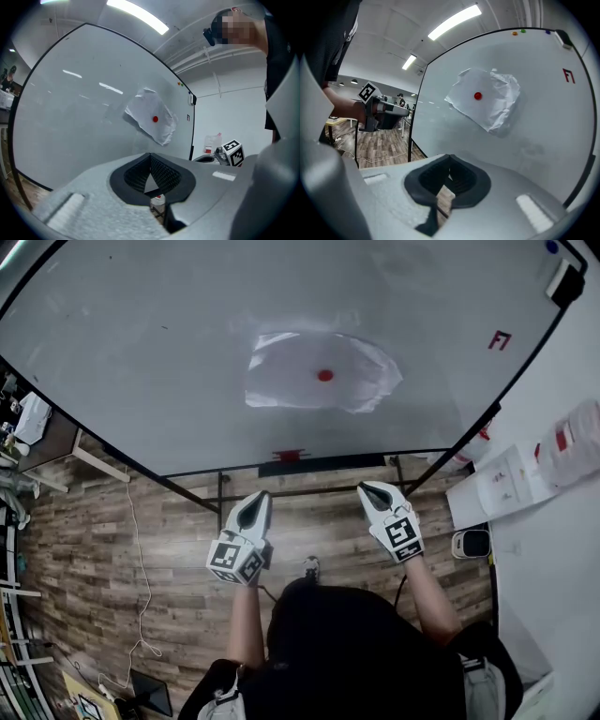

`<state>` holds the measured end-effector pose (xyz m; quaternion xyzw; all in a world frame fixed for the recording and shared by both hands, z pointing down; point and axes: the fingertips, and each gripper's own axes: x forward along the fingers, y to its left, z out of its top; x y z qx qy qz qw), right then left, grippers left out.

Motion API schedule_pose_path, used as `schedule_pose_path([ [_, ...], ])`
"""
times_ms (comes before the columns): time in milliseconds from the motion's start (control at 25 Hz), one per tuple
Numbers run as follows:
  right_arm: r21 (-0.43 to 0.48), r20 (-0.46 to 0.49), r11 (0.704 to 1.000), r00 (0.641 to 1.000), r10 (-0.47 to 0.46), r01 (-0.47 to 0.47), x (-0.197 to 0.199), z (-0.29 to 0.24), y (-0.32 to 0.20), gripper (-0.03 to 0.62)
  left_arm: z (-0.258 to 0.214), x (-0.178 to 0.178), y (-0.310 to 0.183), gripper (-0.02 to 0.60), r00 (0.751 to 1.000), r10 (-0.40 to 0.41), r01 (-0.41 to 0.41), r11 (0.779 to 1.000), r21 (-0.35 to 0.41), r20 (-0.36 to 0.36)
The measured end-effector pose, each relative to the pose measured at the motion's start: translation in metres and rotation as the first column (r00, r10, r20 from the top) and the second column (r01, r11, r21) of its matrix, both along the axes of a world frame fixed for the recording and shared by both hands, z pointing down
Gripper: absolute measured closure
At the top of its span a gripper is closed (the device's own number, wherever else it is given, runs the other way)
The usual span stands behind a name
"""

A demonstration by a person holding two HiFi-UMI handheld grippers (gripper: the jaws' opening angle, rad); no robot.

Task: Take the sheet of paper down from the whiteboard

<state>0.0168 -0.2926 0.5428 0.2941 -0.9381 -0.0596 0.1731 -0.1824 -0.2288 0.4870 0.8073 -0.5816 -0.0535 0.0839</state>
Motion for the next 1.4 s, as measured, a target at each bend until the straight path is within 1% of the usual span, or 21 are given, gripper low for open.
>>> schedule_pose_path([
  [200,0.028,-0.015,1.0,1.0,0.013,-0.012,-0.014,-0.005,-0.018,0.59,-0.001,-0.014,-0.024,0.571,1.0,0.017,-0.017,1.0,0.01,-0.007],
  [360,0.051,-0.024,0.998,0.999,0.035,-0.034,-0.024,-0.011,-0.036,0.589,-0.003,-0.025,-0.045,0.572,0.999,0.05,-0.05,0.998,0.031,-0.014],
  [560,0.103,-0.024,0.993,0.998,0.065,-0.062,-0.041,-0.026,-0.058,0.59,-0.012,-0.042,-0.07,0.571,0.997,0.082,-0.081,0.995,0.061,-0.007],
  [720,0.139,0.011,0.985,0.995,0.098,-0.099,-0.054,-0.046,-0.074,0.589,-0.02,-0.053,-0.089,0.572,0.993,0.116,-0.116,0.99,0.085,0.002],
  [800,0.167,0.042,0.979,0.993,0.114,-0.12,-0.059,-0.061,-0.078,0.589,-0.021,-0.056,-0.098,0.571,0.99,0.14,-0.141,0.986,0.09,0.012],
  [880,0.196,0.054,0.972,0.991,0.125,-0.134,-0.065,-0.074,-0.08,0.589,-0.02,-0.059,-0.105,0.571,0.987,0.162,-0.163,0.983,0.089,0.017],
  [1000,0.23,0.035,0.963,0.99,0.137,-0.141,-0.073,-0.084,-0.081,0.589,-0.023,-0.064,-0.11,0.571,0.984,0.18,-0.18,0.979,0.099,0.004],
  [1120,0.239,0.036,0.959,0.989,0.145,-0.15,-0.079,-0.096,-0.08,0.589,-0.029,-0.067,-0.112,0.572,0.982,0.19,-0.187,0.975,0.117,-0.016],
  [1240,0.262,0.013,0.956,0.991,0.135,-0.133,-0.086,-0.108,-0.083,0.589,-0.04,-0.069,-0.117,0.572,0.978,0.205,-0.198,0.97,0.14,-0.038],
  [1320,0.296,-0.016,0.948,0.992,0.124,-0.114,-0.089,-0.114,-0.085,0.589,-0.047,-0.068,-0.12,0.572,0.975,0.215,-0.205,0.966,0.158,-0.052],
  [1400,0.329,-0.013,0.939,0.994,0.112,-0.102,-0.09,-0.122,-0.086,0.589,-0.054,-0.065,-0.123,0.571,0.973,0.221,-0.209,0.963,0.168,-0.058],
])
